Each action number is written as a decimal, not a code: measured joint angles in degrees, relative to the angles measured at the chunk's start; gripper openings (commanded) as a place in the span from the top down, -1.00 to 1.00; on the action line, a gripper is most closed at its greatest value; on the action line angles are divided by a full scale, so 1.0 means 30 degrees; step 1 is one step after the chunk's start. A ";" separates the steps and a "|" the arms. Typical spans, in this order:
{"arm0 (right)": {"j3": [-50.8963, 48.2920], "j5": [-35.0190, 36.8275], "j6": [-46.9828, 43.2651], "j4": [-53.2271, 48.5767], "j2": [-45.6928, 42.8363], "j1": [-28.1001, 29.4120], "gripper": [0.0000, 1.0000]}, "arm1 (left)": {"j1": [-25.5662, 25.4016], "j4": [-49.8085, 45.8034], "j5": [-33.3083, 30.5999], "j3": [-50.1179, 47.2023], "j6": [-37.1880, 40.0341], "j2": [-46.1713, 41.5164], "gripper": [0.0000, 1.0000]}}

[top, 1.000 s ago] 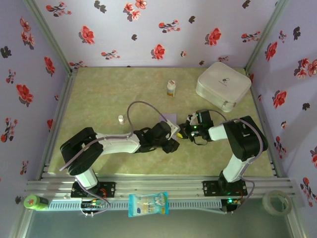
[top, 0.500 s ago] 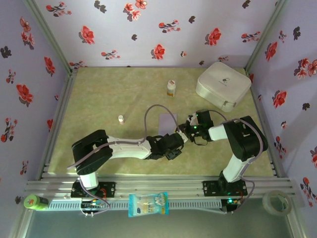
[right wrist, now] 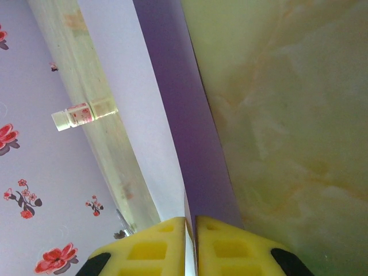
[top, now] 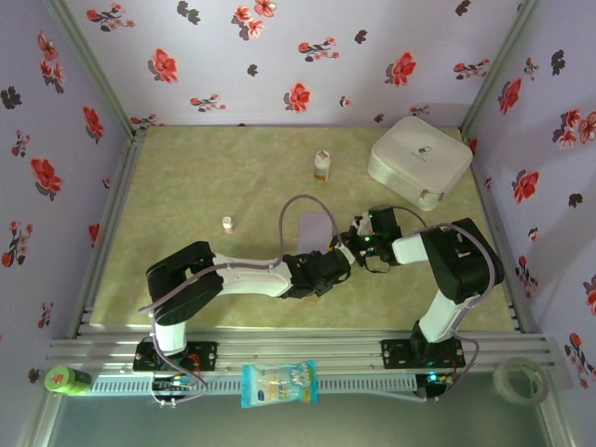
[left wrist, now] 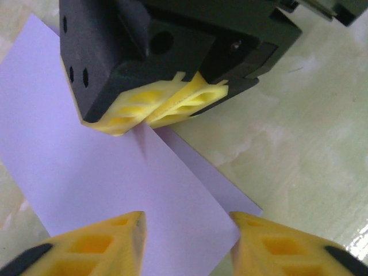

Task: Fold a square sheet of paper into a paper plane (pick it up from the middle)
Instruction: Fold the triangle a second time at the center of the table.

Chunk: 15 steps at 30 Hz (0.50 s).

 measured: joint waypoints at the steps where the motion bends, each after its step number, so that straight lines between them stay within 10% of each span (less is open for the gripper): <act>1: 0.0000 0.0000 0.0000 0.0000 0.0000 0.0000 0.74 | 0.0000 -0.0022 -0.0029 0.0000 0.0022 0.0007 0.41; 9: 0.0000 0.0131 0.0000 -0.0051 -0.0160 0.0000 0.58 | 0.0007 -0.0022 -0.0029 0.0000 -0.0022 0.0007 1.00; 15: 0.0000 0.0590 -0.0270 -0.1144 -0.1297 -0.0408 0.20 | 0.0262 0.0044 0.0787 -0.0051 -0.0459 -0.0168 1.00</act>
